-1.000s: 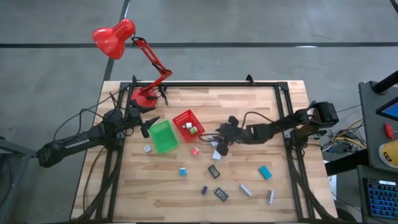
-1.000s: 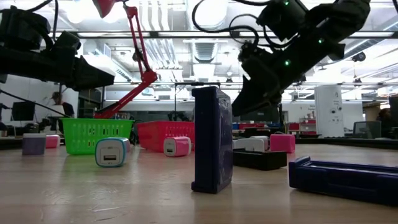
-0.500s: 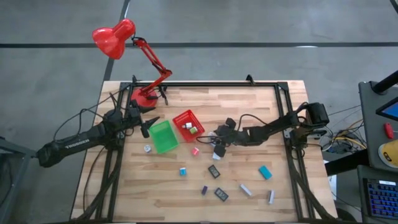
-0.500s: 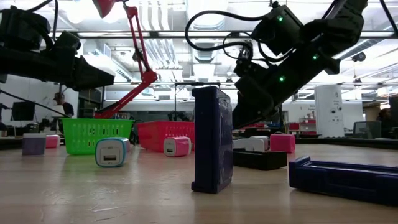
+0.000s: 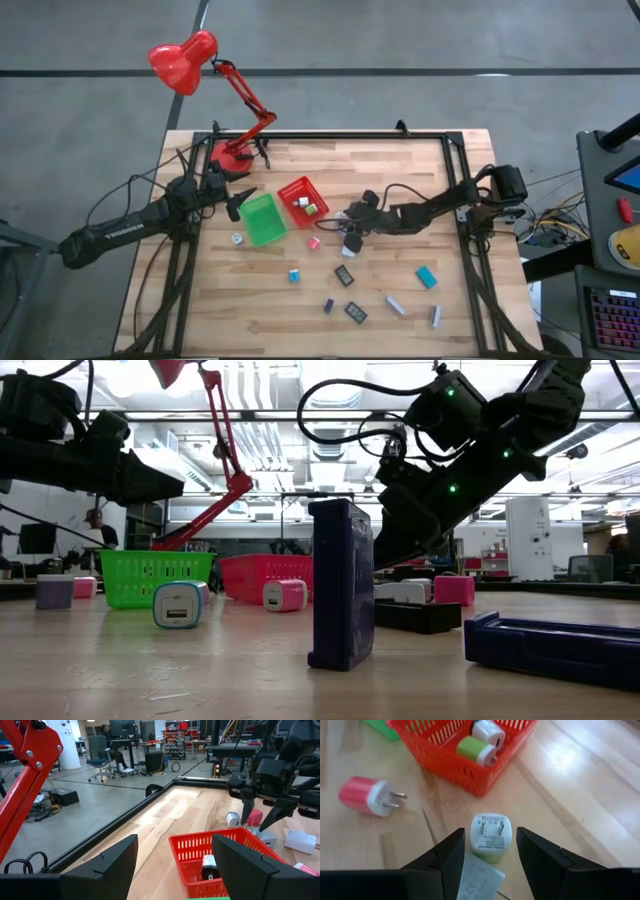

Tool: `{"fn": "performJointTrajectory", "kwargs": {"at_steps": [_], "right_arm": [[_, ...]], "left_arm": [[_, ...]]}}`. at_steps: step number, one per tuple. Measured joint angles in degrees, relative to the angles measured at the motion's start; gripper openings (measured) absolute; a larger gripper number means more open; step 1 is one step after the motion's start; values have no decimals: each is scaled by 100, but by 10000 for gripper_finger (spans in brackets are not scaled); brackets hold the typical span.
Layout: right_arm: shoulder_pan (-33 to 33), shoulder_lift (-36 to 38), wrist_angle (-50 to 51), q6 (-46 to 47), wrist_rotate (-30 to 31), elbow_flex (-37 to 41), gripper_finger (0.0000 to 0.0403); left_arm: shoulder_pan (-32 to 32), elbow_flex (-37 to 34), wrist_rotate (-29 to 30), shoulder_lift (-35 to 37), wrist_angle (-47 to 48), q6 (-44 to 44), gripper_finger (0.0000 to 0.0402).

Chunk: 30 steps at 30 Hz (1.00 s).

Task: Pick & Place Office items
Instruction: Put the green charger adapter into the red bin

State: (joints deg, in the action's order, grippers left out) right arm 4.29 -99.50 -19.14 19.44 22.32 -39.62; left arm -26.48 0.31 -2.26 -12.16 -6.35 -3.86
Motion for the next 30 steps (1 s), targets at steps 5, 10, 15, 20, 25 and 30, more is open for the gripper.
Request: {"fn": "performJointTrajectory", "kwargs": {"at_steps": [5,10,15,20,25,30], "right_arm": [[-33,-332,-279,-35,56,-9,173],[-49,-455,-460,-103,178,-11,173],[-55,-457,-450,-163,182,-25,167],[-57,-460,-443,-184,180,-35,143],[-57,-460,-445,-343,180,-37,129],[-57,-431,-473,-366,176,-36,132]], "left_arm": [[0,1,0,0,-2,0,257],[0,1,0,-2,0,0,257],[0,0,0,-4,-1,0,257],[0,1,0,-4,1,0,257],[0,0,0,-4,0,0,257],[0,1,0,-4,0,0,257]]}}
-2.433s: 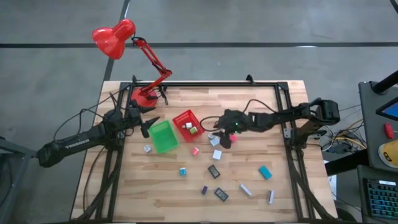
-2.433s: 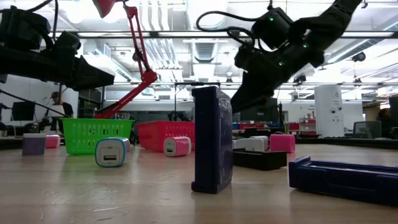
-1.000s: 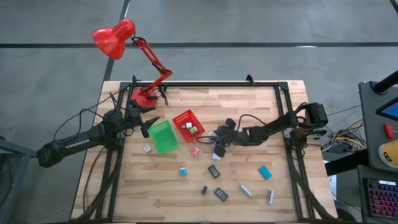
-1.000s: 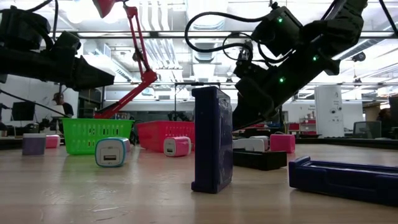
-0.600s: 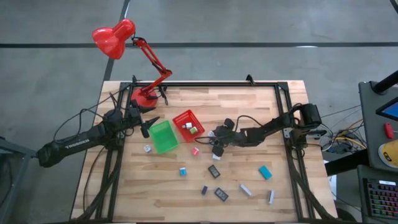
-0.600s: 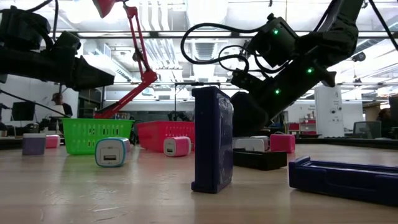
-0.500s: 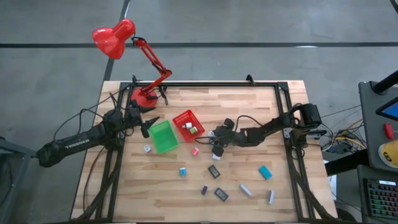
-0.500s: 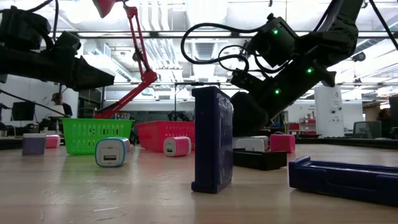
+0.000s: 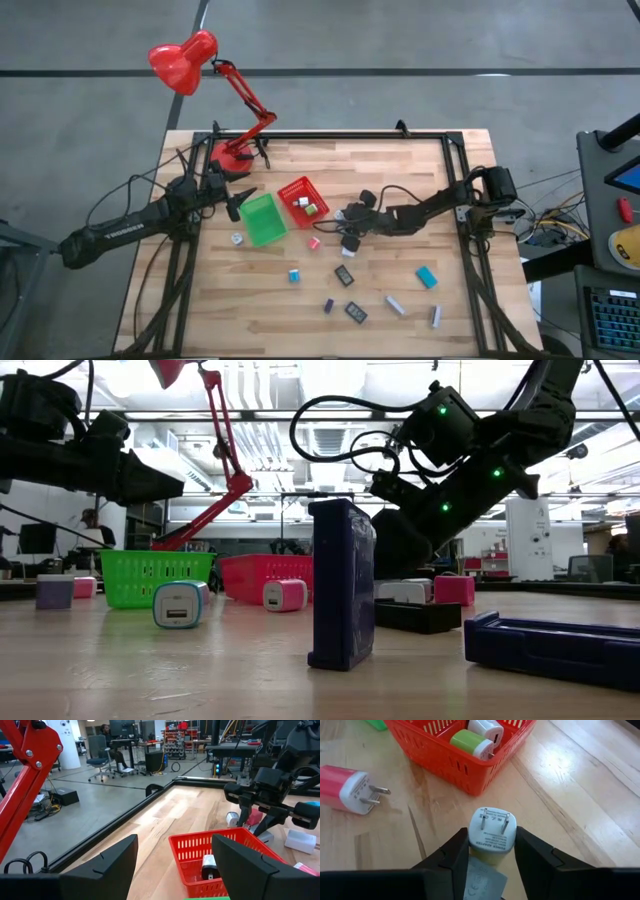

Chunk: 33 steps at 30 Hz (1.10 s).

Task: Pick & Place Office items
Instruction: Put the green charger adapter into the red bin

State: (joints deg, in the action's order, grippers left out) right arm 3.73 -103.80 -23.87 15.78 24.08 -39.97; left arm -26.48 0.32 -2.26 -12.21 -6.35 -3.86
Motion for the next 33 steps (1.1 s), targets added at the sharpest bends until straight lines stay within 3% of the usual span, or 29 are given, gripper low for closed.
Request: {"fn": "performJointTrajectory", "kwargs": {"at_steps": [14,19,27,33], "right_arm": [[-68,1000,-42,-1007,-4,-2,134],[-172,1033,-18,-1484,-92,-232,134],[-469,987,458,-2532,-878,-859,134],[-820,660,785,-2498,-1630,-1211,134]], "left_arm": [[0,-2,0,0,1,0,257],[0,-2,0,0,0,0,257],[0,0,0,0,2,0,257],[0,0,0,-7,-4,0,257]]}}
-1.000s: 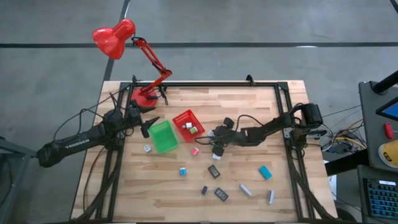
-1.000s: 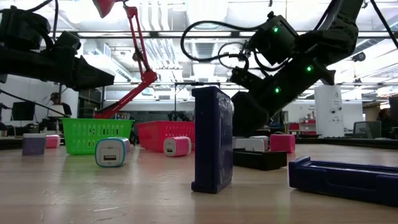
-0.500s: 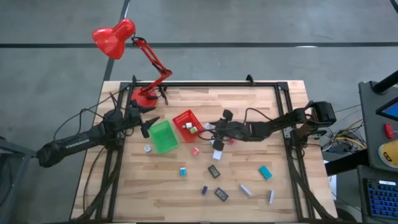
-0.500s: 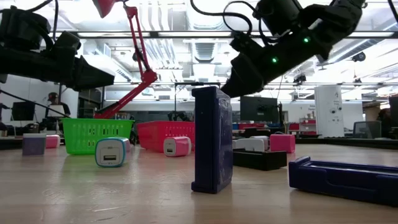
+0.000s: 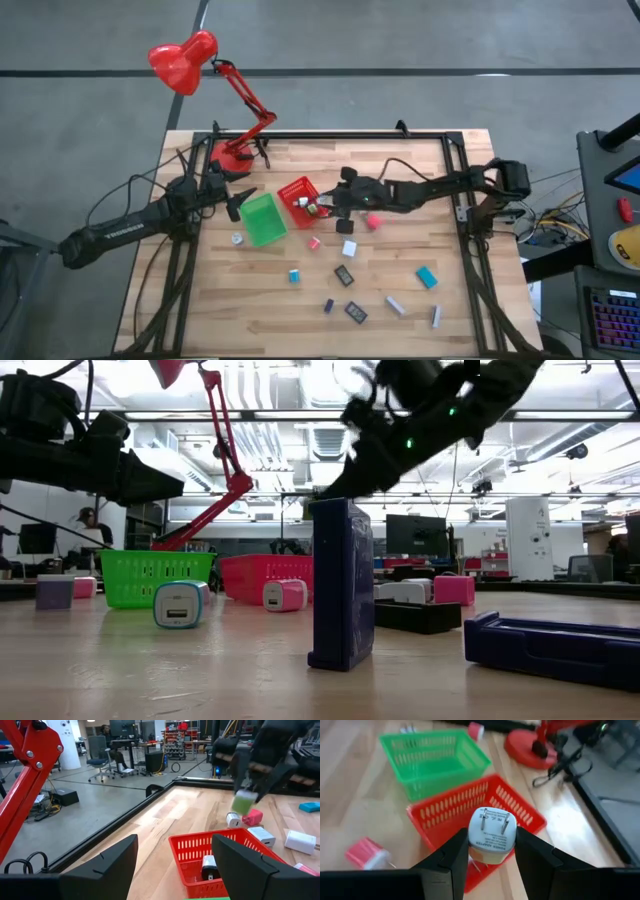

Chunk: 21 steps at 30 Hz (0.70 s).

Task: Pick & Place Office items
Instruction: Put the green charger adapter into the red bin

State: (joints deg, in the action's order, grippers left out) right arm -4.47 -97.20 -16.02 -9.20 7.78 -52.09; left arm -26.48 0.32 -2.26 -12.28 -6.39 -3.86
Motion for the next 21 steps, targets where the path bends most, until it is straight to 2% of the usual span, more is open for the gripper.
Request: {"fn": "performJointTrajectory", "kwargs": {"at_steps": [5,9,18,21], "right_arm": [[-211,-584,-56,-1,-440,-399,134],[-276,-910,-42,-76,-517,-667,134],[-280,-1611,1769,-99,-667,-1830,135],[-282,-1806,2082,-112,-708,-2204,135]], "left_arm": [[0,0,8,-15,42,0,257],[0,0,20,-56,84,0,257],[0,0,39,-150,126,0,257],[0,0,39,-159,128,0,257]]}}
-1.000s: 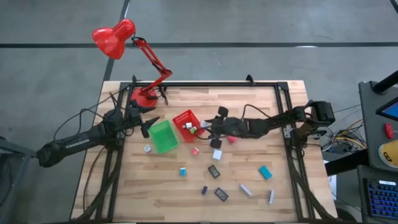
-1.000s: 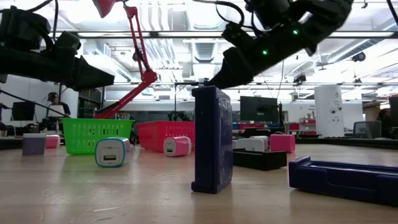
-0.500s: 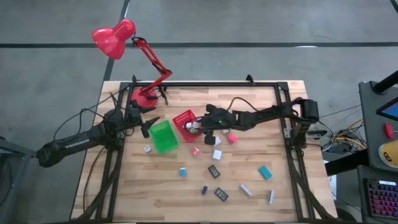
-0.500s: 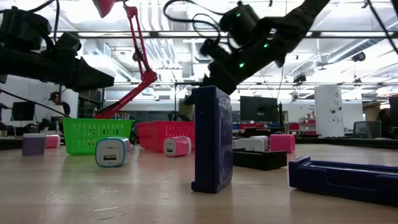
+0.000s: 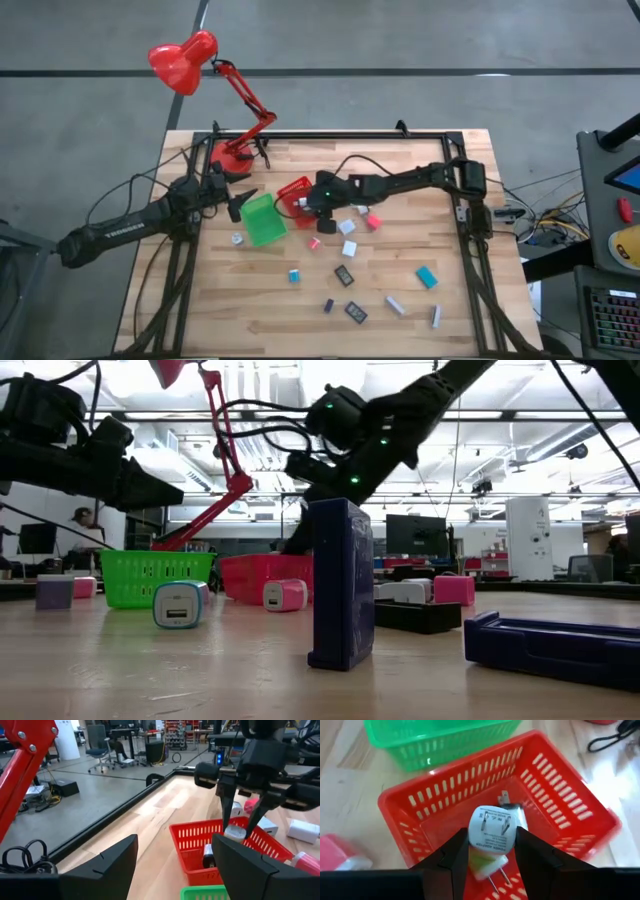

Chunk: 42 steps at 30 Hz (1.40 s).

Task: Pick & Place Office items
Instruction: Put the green charger adapter into the red bin, then put the right pink charger adapter into the red bin

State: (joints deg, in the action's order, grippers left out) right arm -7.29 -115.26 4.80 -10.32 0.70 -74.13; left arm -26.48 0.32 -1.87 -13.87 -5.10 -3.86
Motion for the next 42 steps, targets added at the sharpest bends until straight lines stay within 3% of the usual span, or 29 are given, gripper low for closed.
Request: {"fn": "performJointTrajectory", "kwargs": {"at_steps": [10,24,42], "right_arm": [[0,8,256,-40,-102,-123,139],[0,-24,345,115,-117,-65,199],[0,2,59,-75,-53,-123,201]], "left_arm": [[0,0,0,-23,4,0,257],[0,0,1,-22,3,0,257],[0,0,1,-22,4,0,257]]}}
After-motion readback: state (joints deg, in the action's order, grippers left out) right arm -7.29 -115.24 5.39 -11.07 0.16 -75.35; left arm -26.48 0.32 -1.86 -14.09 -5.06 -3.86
